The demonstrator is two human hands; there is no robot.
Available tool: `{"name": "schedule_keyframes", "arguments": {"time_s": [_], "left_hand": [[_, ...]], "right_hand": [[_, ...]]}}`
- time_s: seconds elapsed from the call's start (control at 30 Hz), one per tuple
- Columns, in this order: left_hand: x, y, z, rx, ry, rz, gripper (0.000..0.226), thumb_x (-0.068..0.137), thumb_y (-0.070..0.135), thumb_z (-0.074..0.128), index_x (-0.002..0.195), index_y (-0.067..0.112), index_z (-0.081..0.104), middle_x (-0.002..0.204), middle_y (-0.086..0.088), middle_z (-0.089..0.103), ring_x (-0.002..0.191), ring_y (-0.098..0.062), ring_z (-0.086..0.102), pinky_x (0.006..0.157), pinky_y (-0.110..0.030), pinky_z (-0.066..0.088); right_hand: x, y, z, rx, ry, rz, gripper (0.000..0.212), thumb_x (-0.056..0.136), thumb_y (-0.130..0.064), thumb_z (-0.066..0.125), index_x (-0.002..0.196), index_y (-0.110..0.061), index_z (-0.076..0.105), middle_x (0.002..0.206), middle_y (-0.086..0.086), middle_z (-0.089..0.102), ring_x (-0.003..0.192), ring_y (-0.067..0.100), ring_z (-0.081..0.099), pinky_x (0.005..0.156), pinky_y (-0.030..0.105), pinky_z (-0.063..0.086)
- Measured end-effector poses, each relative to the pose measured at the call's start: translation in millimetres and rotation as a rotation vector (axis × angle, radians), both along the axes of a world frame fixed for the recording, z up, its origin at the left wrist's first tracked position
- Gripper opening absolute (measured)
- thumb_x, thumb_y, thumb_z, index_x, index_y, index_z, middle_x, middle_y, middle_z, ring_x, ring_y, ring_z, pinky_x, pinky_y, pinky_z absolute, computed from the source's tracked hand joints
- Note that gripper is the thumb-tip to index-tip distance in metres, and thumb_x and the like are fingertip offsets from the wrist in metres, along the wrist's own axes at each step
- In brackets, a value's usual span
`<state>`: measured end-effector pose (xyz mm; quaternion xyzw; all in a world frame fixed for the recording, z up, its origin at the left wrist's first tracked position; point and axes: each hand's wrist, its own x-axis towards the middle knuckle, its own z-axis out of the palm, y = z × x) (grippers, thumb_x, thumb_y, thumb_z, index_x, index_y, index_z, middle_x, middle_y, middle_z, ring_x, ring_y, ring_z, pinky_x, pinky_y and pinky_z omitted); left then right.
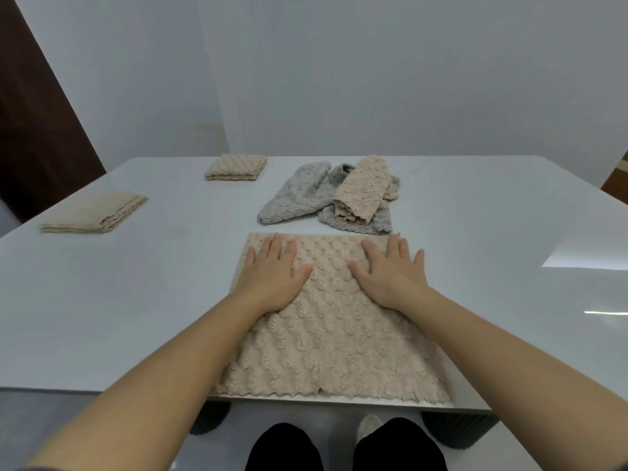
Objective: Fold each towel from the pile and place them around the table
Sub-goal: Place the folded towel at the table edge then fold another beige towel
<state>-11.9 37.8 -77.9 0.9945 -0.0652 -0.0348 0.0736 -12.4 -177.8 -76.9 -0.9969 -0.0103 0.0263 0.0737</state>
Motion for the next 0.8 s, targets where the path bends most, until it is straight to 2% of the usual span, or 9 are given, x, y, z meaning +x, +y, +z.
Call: {"name": "schedule_keyframes", "arguments": {"time_s": [0.17,0.27,0.37,0.5,0.6,0.7,0.8], "left_hand": [[-4.9,-5.9,-2.3,-0.008,0.008,0.036,0.072,0.098,0.060,0.016,0.156,0.020,-0.001,0.162,-0.009,-0.012,0.149,-0.023,-0.013,0.120,-0.046,-0.008],[-3.1,-8.9,5.1,-0.021,-0.018,0.043,0.067,0.099,0.052,0.018,0.156,0.020,0.001,0.162,-0.009,-0.010,0.149,-0.024,-0.011,0.119,-0.048,-0.009],[1.2,-20.7,9.8,-0.018,-0.104,-0.024,0.061,0.100,0.043,0.016,0.156,0.023,0.002,0.163,-0.005,-0.010,0.149,-0.023,-0.013,0.118,-0.051,-0.010],[5.1,-22.4,0.7,-0.009,-0.012,-0.074,0.058,0.101,0.048,0.013,0.155,0.033,0.001,0.163,0.001,-0.012,0.149,-0.020,-0.012,0.118,-0.052,-0.009],[12.2,-4.3,-1.0,0.011,-0.016,-0.064,0.058,0.100,0.055,0.012,0.154,0.039,0.002,0.163,0.006,-0.010,0.149,-0.017,-0.010,0.118,-0.053,-0.008],[18.0,11.6,1.7,0.023,-0.018,0.013,0.058,0.100,0.053,0.012,0.155,0.035,0.004,0.163,0.004,-0.006,0.150,-0.019,-0.007,0.119,-0.051,-0.008],[8.3,9.7,6.4,0.015,-0.068,0.079,0.060,0.101,0.047,0.012,0.156,0.024,0.003,0.163,-0.004,-0.007,0.150,-0.023,-0.009,0.120,-0.049,-0.007]], "right_hand": [[-0.2,-4.6,4.1,-0.038,0.025,0.001,0.068,0.094,-0.068,0.015,0.154,-0.037,0.012,0.162,0.019,-0.001,0.150,0.035,-0.004,0.115,0.061,-0.008],[-1.8,1.3,13.6,-0.036,-0.042,0.003,0.066,0.097,-0.061,0.015,0.155,-0.029,0.011,0.162,0.020,-0.002,0.149,0.037,-0.007,0.115,0.061,-0.010],[-0.2,15.3,17.8,-0.010,-0.100,0.110,0.062,0.100,-0.052,0.016,0.156,-0.027,0.007,0.163,0.012,-0.007,0.149,0.032,-0.014,0.116,0.058,-0.011],[-0.7,18.9,3.9,0.002,0.025,0.176,0.062,0.099,-0.056,0.014,0.156,-0.034,0.003,0.163,0.003,-0.011,0.149,0.027,-0.017,0.117,0.057,-0.010],[-1.3,12.7,-0.2,0.004,0.028,0.180,0.063,0.098,-0.061,0.014,0.155,-0.037,0.002,0.163,-0.001,-0.011,0.149,0.025,-0.015,0.118,0.055,-0.009],[-2.2,11.6,-0.6,0.013,0.009,0.183,0.064,0.097,-0.063,0.013,0.155,-0.038,0.003,0.164,-0.002,-0.009,0.149,0.025,-0.014,0.118,0.054,-0.009],[-3.9,12.2,-0.8,0.021,-0.004,0.185,0.063,0.098,-0.062,0.013,0.155,-0.038,0.004,0.164,-0.002,-0.009,0.150,0.025,-0.014,0.118,0.054,-0.009]]}}
